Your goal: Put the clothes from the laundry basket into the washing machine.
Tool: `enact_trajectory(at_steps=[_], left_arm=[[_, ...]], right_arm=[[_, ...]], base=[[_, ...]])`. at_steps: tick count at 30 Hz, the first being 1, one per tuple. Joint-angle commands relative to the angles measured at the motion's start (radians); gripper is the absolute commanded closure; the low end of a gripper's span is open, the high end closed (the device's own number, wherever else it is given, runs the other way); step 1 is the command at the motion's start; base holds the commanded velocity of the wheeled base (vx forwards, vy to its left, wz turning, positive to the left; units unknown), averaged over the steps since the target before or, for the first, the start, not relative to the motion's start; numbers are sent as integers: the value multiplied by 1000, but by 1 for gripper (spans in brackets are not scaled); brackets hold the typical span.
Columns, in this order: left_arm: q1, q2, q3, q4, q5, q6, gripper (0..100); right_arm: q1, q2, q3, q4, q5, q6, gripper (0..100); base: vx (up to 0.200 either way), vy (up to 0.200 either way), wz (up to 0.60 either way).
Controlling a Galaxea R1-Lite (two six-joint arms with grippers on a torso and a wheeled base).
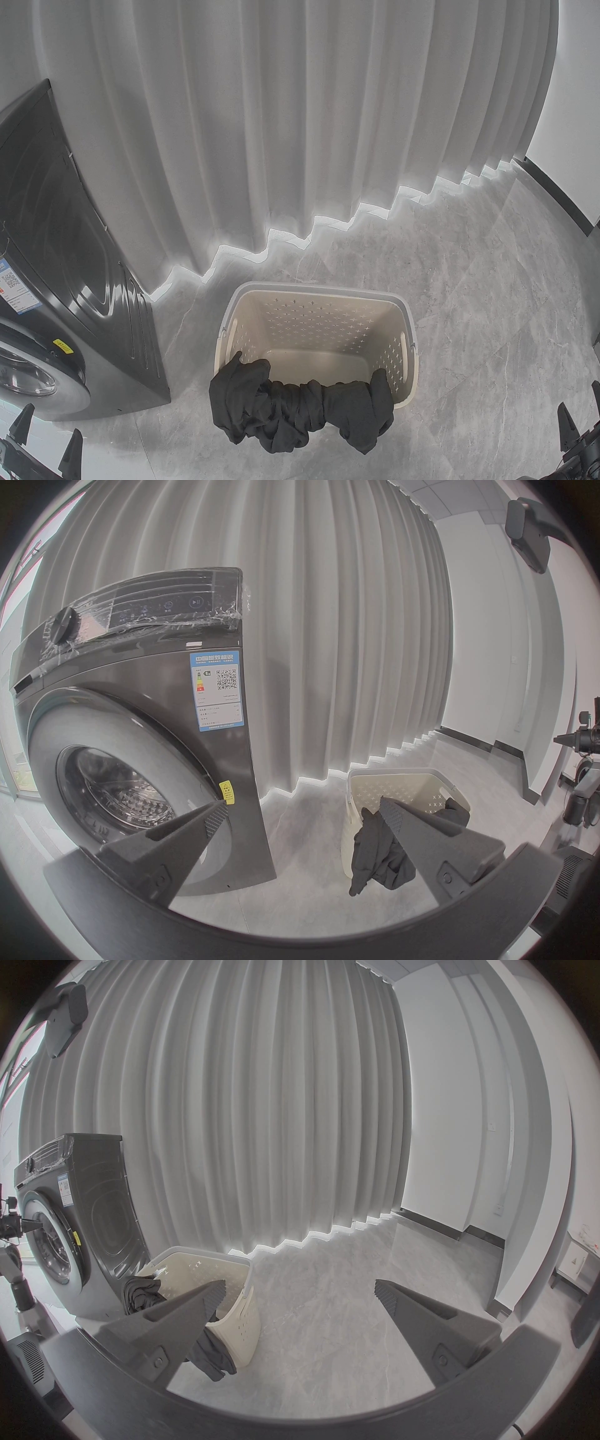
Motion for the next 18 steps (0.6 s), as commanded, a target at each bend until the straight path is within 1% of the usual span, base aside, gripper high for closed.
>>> enact_trajectory(at_steps=[1, 18], left_arm=[[0, -16, 18, 0, 0, 0, 0], [0, -16, 18, 0, 0, -3, 0]], right_arm=[[0, -14, 18, -1, 0, 0, 0], [0, -14, 18, -1, 0, 0, 0]], base=[[0, 0, 0], [0, 0, 0]])
